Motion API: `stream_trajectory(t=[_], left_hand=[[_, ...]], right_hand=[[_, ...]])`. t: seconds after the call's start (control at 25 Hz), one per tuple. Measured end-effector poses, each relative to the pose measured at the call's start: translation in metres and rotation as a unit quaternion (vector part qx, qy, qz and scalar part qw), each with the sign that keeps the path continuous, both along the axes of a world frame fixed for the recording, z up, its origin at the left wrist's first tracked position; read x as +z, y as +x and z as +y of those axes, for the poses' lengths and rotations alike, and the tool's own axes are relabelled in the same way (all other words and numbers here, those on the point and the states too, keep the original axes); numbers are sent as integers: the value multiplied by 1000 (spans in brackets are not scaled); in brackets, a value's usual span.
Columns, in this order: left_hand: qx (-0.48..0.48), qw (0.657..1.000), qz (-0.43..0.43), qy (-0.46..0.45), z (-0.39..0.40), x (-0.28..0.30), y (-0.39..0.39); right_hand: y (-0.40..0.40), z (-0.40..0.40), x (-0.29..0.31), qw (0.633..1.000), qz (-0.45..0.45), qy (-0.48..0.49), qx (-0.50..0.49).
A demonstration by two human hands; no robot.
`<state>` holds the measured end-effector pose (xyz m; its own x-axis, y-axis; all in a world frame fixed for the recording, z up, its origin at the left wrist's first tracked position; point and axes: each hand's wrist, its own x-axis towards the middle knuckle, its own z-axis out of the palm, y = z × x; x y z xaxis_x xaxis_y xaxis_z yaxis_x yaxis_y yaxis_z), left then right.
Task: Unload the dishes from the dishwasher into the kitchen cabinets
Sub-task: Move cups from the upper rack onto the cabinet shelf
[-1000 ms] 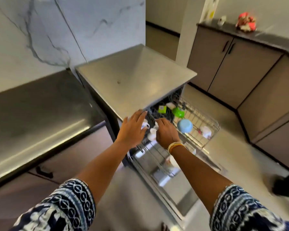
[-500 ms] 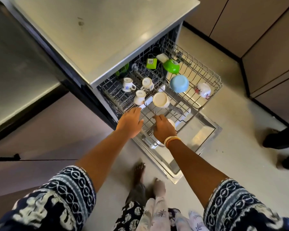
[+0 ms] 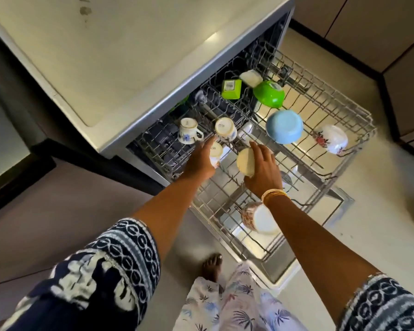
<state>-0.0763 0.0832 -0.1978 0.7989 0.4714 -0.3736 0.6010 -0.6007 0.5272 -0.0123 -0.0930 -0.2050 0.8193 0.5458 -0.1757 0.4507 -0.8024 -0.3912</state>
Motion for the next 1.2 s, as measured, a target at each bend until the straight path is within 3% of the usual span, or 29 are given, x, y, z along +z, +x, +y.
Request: stream_trajectory(t=[0.28,0.52,0.72,0.96,1.2], left_hand=[[33,999,-35,-14,14,-24,14],[124,987,-104,-5,1,5,-5],[184,970,-159,-13,-20,61,-50],[263,936,-229,37,-57,129,-178],[342,918,-194,58,-66,190,-304]], right_hand=[[4,-5,-3,991,14,122,-51],[-10,-10,37,973,8,212,-94],[-46,-11,82,959,108,222,-141],[-125,-34,143,959,107,256,-66],[-213,-12,191,953,151,256,64]])
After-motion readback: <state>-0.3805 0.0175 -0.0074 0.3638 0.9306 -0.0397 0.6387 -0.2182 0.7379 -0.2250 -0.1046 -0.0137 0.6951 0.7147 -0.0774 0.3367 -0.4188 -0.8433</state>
